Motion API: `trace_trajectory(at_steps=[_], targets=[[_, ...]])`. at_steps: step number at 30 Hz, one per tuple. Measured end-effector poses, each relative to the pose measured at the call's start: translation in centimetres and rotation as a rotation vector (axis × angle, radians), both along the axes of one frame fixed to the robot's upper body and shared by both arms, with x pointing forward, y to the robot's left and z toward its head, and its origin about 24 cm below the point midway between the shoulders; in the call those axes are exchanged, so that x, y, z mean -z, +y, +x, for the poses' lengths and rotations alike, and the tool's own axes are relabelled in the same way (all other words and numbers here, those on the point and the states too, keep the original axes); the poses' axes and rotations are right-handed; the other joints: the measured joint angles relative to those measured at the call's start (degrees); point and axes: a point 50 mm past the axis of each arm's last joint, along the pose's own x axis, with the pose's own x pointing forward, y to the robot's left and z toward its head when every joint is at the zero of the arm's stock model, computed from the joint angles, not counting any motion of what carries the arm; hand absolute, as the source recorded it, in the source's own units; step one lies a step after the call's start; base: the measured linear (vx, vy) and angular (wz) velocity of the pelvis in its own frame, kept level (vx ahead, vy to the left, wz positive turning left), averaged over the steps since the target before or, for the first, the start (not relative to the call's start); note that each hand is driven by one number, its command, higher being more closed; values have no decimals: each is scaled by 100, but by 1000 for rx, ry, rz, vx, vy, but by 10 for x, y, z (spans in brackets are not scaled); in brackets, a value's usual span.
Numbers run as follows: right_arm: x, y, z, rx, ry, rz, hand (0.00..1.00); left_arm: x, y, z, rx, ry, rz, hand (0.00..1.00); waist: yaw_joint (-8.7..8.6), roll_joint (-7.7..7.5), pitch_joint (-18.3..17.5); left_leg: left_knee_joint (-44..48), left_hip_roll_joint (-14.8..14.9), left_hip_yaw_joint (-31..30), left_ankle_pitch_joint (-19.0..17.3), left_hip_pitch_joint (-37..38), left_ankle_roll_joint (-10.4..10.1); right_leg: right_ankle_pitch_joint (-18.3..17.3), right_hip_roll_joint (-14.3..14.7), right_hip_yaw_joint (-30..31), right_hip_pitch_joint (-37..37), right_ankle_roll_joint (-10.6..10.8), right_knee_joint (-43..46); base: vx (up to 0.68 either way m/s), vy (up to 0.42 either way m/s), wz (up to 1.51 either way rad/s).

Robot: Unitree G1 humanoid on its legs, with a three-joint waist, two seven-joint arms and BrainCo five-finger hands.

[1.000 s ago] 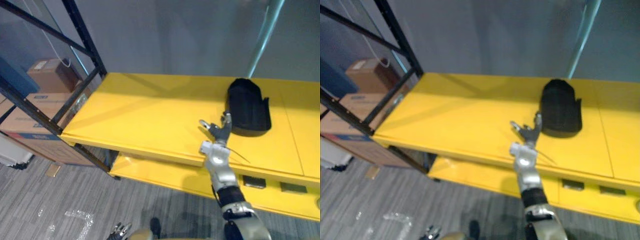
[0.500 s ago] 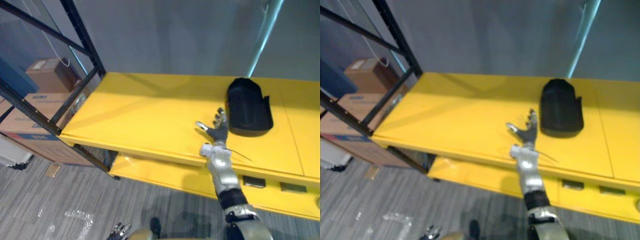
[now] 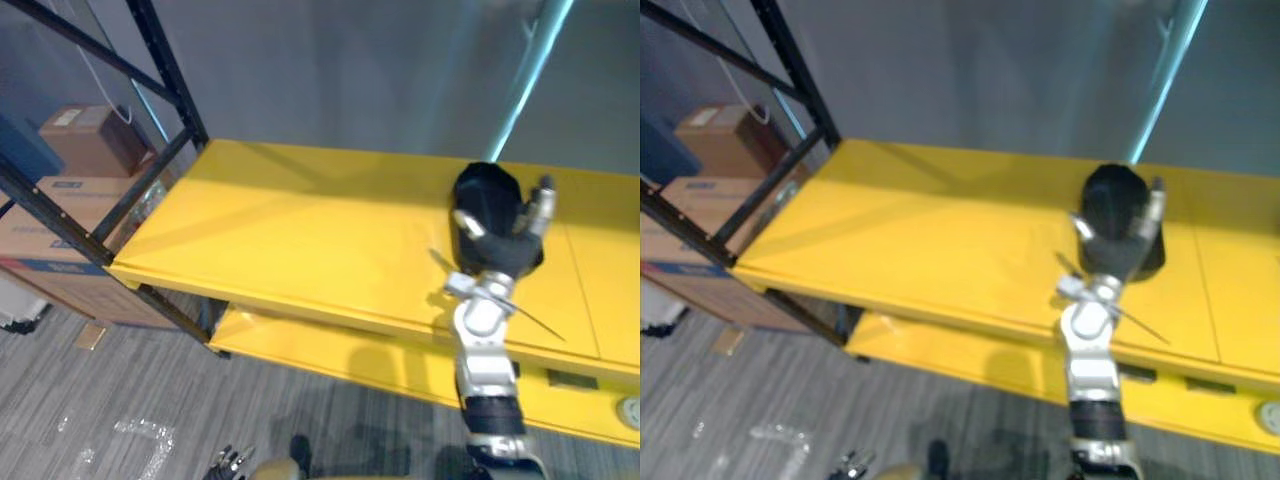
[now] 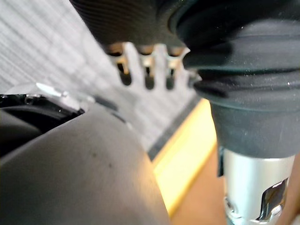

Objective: Walk over and take plastic housings, then place them on the shelf

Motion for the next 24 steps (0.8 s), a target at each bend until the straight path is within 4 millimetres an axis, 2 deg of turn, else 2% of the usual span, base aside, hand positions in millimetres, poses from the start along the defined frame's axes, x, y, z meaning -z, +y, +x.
trace_trajectory(at_steps=[5,12,18,21,24], targets=[[20,-17,-13,16,74,79,0,0,1,-5,15,9,17,0,-149,9,-7,-2,27,102,-32,43,-15,-2,16,108,-13,-3,9,-28,7,-15],[48,-39,-15,55,190,177,0,0,2,-4,29,6,14,0,-164,-6,4,0,-15,210,-60,14,20,14,-20,205,-130,5,10,28,25,-6],[47,-48,-1,-3,209,185,0,0,0,-4,44,2,3,0,-162,41,21,3,-18,209,-58,-58,20,5,-11,218,-205,-11,15,47,6,1],[40,-54,10,-27,213,157,0,0,-3,-4,52,-1,-6,0,-165,107,54,4,-12,210,-57,-44,19,3,-4,219,-198,-15,14,0,0,0],[29,-61,20,-52,212,122,0,1,-5,-4,55,-1,-15,0,-174,237,128,3,-14,209,-54,-24,21,4,-8,211,-193,-13,20,0,0,0]])
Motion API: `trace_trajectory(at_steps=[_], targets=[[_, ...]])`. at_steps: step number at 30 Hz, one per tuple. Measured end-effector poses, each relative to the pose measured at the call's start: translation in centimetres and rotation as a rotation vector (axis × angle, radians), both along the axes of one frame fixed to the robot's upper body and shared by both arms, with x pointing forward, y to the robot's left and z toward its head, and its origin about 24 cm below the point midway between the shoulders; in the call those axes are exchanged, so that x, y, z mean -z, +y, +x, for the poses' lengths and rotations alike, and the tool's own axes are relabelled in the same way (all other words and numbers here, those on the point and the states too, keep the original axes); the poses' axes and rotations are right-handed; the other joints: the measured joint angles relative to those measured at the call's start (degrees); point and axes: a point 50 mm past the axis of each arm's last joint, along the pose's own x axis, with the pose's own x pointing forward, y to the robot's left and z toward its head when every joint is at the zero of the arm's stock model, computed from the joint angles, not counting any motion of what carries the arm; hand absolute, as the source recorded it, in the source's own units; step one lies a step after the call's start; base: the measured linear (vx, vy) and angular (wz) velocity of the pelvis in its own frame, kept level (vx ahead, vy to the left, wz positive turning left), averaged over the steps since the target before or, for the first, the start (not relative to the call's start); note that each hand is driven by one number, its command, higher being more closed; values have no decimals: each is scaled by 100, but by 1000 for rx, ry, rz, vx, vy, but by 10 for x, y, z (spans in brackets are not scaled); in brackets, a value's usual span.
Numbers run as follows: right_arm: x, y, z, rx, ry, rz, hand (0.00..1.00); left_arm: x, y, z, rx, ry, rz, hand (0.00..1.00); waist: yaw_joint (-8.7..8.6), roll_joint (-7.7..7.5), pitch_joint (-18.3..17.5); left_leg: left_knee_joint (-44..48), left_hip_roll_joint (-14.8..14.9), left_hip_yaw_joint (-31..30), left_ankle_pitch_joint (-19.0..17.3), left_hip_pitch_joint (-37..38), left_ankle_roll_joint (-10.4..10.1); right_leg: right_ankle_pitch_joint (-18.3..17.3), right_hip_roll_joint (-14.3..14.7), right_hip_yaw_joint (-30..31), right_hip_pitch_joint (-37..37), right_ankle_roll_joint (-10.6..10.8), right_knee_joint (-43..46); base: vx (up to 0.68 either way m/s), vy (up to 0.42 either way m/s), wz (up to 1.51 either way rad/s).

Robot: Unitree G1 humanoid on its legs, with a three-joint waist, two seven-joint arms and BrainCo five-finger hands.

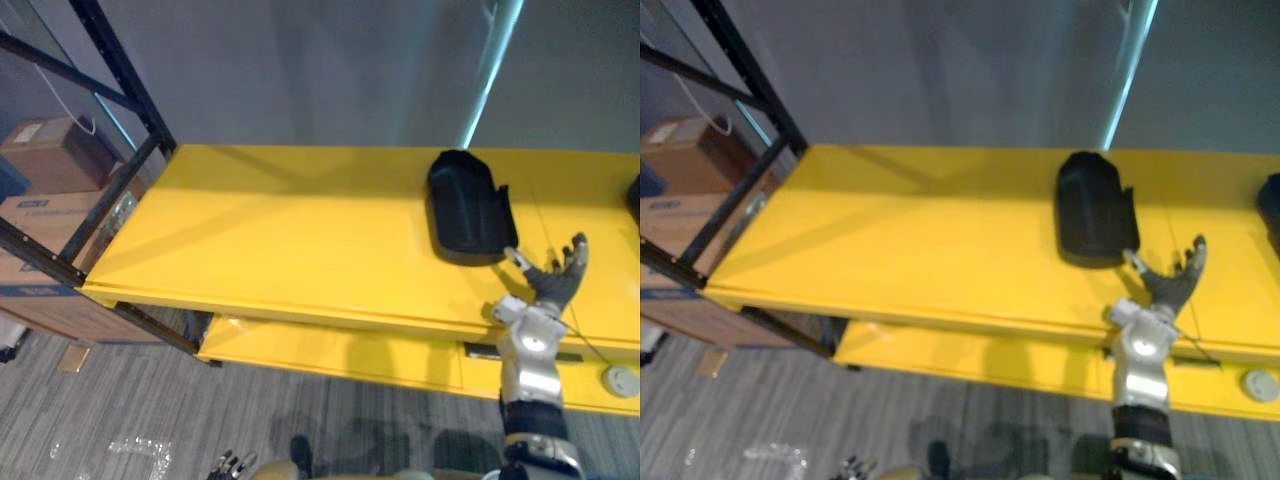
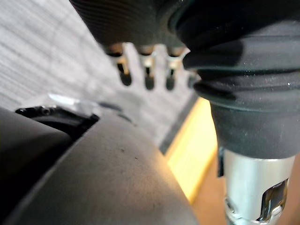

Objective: Walk over and take plastic housings, then place them on the shelf

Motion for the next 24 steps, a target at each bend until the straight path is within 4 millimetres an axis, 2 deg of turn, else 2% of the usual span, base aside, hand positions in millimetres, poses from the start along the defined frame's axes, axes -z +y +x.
trace_trajectory(at_steps=[6,9,17,24], targets=[[-11,-5,15,-66,3,-20,0,1,-2,-1,0,16,-15,0,-17,191,105,0,0,-19,6,2,-3,-1,-2,-25,-1,5,6,0,0,0],[-15,-6,19,-101,-6,-17,0,1,-2,-2,1,18,-19,0,-16,218,110,1,-3,-87,14,-39,-7,-1,-2,-69,-8,8,5,24,2,8],[-18,9,28,-246,2,-44,0,1,-4,-2,14,10,-37,0,-41,203,119,2,21,-117,21,-30,-17,-1,-6,-71,11,9,7,13,-3,2],[-19,15,27,-315,0,-54,0,1,-4,-1,15,5,-37,0,-57,187,151,1,42,-16,24,11,-22,3,-4,-16,0,17,22,0,0,-5]])
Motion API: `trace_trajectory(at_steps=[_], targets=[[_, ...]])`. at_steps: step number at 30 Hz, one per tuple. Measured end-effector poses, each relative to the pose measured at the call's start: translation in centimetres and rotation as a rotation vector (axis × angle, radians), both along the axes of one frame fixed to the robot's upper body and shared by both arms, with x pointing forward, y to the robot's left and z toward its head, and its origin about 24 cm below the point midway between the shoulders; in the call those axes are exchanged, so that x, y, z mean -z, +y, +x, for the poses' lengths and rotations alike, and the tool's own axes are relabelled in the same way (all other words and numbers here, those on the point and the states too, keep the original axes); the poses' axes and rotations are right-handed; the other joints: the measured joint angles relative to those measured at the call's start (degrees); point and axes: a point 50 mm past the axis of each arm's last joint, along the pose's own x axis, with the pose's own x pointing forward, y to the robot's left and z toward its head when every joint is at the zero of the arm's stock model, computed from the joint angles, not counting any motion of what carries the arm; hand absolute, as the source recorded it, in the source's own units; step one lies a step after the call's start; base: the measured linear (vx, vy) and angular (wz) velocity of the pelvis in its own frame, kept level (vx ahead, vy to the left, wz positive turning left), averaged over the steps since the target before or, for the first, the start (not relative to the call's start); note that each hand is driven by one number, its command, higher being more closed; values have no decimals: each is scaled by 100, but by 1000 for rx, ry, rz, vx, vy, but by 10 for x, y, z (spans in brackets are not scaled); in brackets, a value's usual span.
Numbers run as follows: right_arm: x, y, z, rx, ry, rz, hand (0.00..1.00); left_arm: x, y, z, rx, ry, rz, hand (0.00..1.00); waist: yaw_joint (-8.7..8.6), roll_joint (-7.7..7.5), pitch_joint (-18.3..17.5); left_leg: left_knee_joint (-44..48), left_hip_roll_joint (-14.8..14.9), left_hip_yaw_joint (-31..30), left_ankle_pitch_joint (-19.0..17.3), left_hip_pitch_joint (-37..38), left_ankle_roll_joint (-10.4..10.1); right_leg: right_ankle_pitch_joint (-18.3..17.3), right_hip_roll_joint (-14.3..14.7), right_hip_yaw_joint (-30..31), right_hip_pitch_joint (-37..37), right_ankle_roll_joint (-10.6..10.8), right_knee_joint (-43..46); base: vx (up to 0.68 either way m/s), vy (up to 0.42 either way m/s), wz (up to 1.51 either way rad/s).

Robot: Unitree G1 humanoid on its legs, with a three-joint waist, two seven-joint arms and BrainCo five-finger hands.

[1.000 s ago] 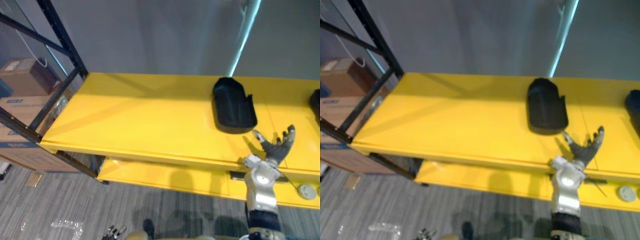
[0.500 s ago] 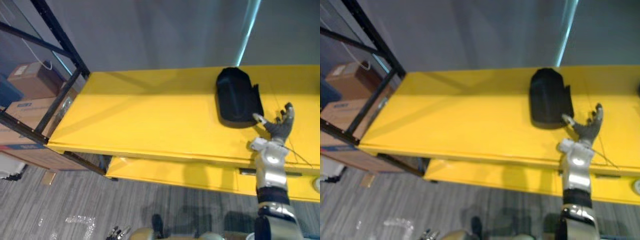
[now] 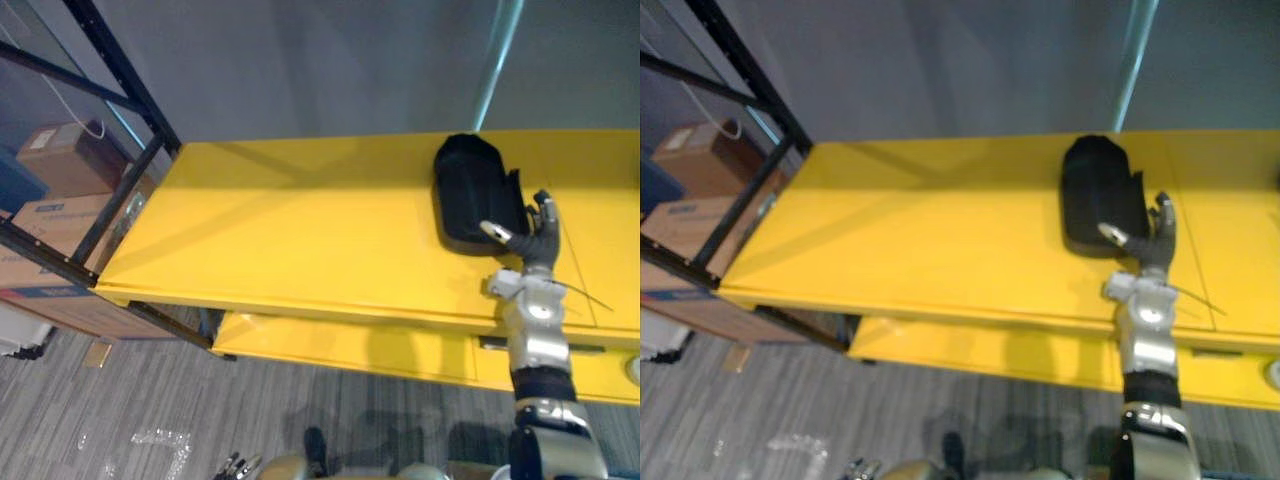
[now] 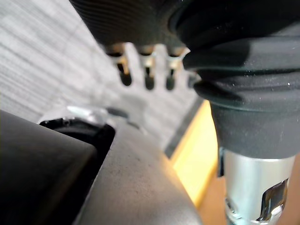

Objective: Walk over and take plastic housings, then place them on the shelf

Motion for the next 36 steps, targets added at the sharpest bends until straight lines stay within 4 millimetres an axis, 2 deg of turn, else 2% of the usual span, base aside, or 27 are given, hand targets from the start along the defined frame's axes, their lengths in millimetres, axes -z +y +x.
trace_trajectory(at_steps=[3,19,29,36], targets=[[-5,2,-3,-21,-25,-17,0,-1,0,2,1,-6,1,0,-12,10,120,0,6,24,0,24,0,3,1,35,-2,5,9,-2,10,-5],[8,7,-8,-97,25,0,0,0,0,1,1,-2,-1,0,-4,-25,139,-1,13,31,0,37,-1,3,7,48,4,5,16,0,0,0],[10,7,-7,-109,36,12,0,0,-1,0,3,13,-8,0,-3,-73,130,-1,16,29,1,42,-2,3,11,44,11,6,18,0,0,0],[13,5,-10,13,41,-2,0,0,-1,0,3,14,-6,0,8,-110,111,-2,16,19,6,51,-9,3,10,28,36,6,21,0,0,0]])
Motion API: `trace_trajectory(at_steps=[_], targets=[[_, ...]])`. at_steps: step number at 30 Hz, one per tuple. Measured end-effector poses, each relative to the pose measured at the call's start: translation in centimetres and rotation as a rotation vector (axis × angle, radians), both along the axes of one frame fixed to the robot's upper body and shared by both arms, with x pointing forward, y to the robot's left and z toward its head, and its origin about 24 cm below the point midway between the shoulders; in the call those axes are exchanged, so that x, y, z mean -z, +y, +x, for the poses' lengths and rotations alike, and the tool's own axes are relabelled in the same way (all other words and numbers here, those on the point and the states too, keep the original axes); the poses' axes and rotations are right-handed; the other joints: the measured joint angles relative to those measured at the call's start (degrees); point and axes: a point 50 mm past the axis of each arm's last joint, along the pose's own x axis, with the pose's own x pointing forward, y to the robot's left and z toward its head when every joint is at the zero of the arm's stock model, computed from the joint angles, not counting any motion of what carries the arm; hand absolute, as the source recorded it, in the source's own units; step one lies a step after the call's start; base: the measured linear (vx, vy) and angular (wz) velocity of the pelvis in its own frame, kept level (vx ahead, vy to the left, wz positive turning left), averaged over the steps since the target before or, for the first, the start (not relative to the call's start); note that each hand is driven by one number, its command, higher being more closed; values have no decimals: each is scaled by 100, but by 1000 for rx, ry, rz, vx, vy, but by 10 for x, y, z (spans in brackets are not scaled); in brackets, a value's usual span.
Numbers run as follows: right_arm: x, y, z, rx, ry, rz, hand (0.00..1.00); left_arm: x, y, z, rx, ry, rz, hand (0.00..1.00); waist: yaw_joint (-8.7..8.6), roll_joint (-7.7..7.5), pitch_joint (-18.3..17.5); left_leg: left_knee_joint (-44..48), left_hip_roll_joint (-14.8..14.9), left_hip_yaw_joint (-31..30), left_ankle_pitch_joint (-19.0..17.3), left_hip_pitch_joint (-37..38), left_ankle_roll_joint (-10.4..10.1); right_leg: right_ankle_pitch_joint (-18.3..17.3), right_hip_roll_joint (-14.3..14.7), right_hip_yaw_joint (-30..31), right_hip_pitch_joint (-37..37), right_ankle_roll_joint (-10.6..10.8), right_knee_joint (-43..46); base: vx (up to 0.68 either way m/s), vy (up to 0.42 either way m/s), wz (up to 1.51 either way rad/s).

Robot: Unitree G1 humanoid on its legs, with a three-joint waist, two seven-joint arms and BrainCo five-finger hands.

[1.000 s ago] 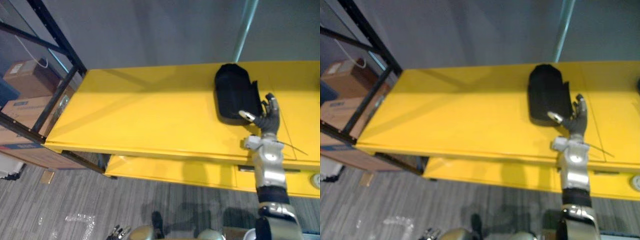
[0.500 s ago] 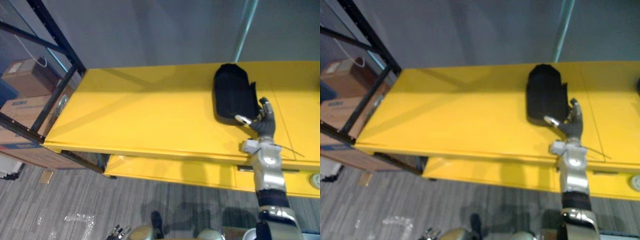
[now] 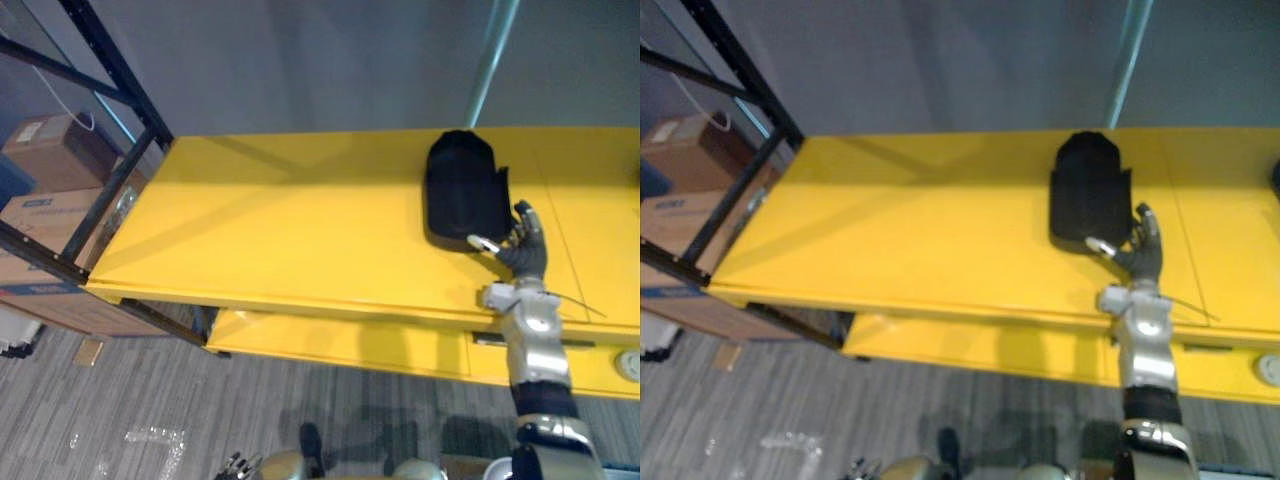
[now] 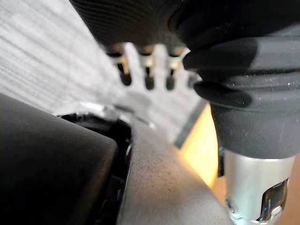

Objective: Walk over and take plastic housings, then place them on the shelf

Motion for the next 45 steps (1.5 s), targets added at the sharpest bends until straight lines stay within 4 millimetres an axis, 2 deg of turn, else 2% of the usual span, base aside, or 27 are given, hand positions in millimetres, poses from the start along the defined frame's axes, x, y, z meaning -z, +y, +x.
trace_trajectory(at_steps=[3,5,8,10,11,17,22,24,29,34,35,40,42,45], targets=[[0,-2,-3,107,-2,-47,0,0,0,0,-1,1,5,0,-1,-32,-20,0,0,-1,0,-2,0,0,0,-1,-1,0,0,0,0,0],[-7,-3,-9,192,-47,-85,0,0,1,0,-2,2,17,0,-1,-65,-38,-1,-1,-4,0,-9,0,0,-1,-7,-3,0,-7,0,0,0],[-23,-3,-28,294,-194,-110,0,-1,3,1,-14,4,38,0,-7,-126,-79,-1,-3,-13,-1,-18,-1,0,5,-28,-1,0,-35,0,0,0],[-23,-3,-46,291,-254,-100,0,-2,7,5,-25,-11,72,0,-16,-205,-162,-2,1,-21,-1,-38,-1,0,17,-44,1,0,-62,0,0,2],[-22,-2,-47,286,-255,-95,0,-3,8,5,-27,-11,75,0,-17,-214,-173,-2,2,-21,-1,-39,-1,0,19,-44,0,0,-63,0,0,0],[9,3,-71,239,-178,-41,0,-5,12,20,-55,-28,138,0,-40,-360,-413,-3,18,-3,-3,-87,-3,0,33,-30,-33,-3,-69,0,0,0],[53,15,-97,258,-45,113,0,-8,13,35,-84,-54,184,0,-73,-496,-527,-3,25,40,-17,-58,-21,1,48,31,-26,-24,-70,0,0,-6],[80,27,-111,280,55,168,0,-7,9,36,-94,-49,187,0,-129,-572,-577,-4,26,147,-51,11,-57,3,55,129,-15,-33,-70,5,13,-22],[95,29,-136,364,78,219,0,-8,7,40,-84,-45,214,0,-206,-646,-701,-5,31,299,-146,34,-46,-11,48,267,-58,-66,-70,16,22,-15],[102,31,-144,367,109,238,0,-6,10,36,-110,-12,238,0,-300,-659,-700,-4,-5,406,-251,95,-51,-12,12,360,-71,-166,-60,43,36,-11],[105,47,-134,286,100,268,0,-7,25,35,-268,7,226,0,-318,-775,-774,0,241,526,-161,22,-71,335,249,262,-228,-386,-31,8,11,-8],[104,48,-133,281,95,269,0,-6,25,31,-272,17,227,0,-317,-696,-757,-3,309,672,-160,92,-80,334,273,354,-251,-384,-48,-60,-14,-19],[103,47,-133,286,94,267,0,-5,26,26,-286,27,229,0,-323,-684,-751,-2,340,667,-179,74,-144,313,308,436,-295,-382,-68,-94,-24,-15],[102,42,-133,302,87,257,0,-5,29,22,-314,36,237,0,-316,-730,-720,0,312,572,-161,-16,-170,74,284,464,-400,-304,-30,-114,-44,-2]])
